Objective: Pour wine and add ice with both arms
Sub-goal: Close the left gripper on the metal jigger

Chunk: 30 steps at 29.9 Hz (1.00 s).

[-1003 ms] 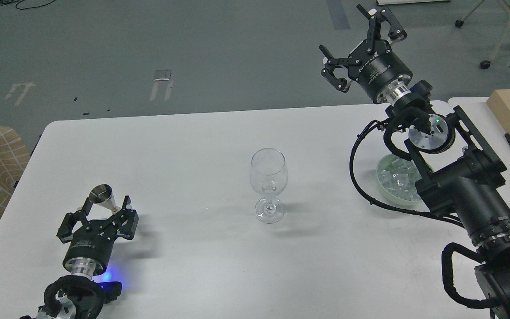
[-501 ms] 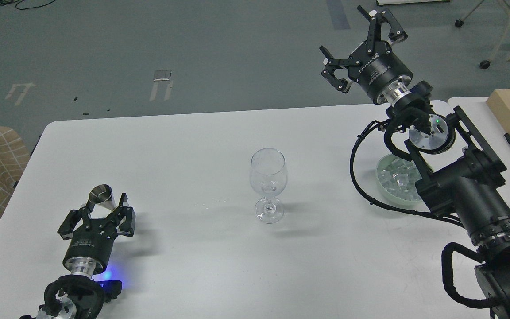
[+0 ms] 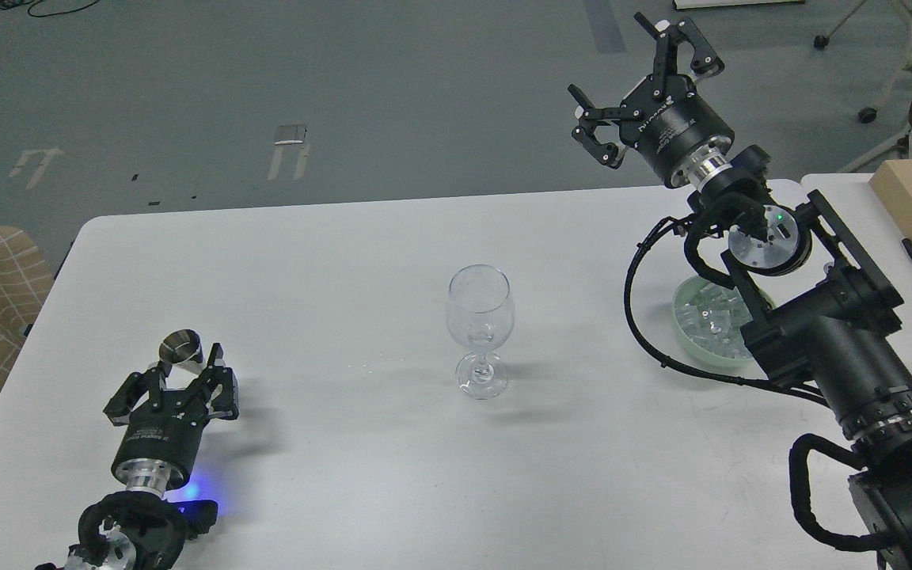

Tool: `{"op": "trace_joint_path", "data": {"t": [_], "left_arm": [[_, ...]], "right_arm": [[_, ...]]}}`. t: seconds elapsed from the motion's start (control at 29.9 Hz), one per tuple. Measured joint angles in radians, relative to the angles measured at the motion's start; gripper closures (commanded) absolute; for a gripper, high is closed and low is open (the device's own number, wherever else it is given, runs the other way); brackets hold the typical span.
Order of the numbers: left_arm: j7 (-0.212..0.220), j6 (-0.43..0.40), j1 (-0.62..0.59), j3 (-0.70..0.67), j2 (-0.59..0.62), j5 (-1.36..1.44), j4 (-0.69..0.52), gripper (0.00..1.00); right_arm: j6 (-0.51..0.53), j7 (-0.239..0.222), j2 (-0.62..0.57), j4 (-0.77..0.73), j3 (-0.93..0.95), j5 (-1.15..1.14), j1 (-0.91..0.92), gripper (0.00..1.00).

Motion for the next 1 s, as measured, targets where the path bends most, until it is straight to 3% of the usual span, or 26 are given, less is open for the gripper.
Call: {"op": "trace_joint_path", "data": {"t": [1.0], "left_arm": [[-0.011, -0.036, 0.001, -0.002, 0.0, 0.001, 0.0, 0.77]], "right_arm": [[-0.001, 0.0, 0.0, 0.0, -0.002, 0.0, 0.0, 0.0]]}}
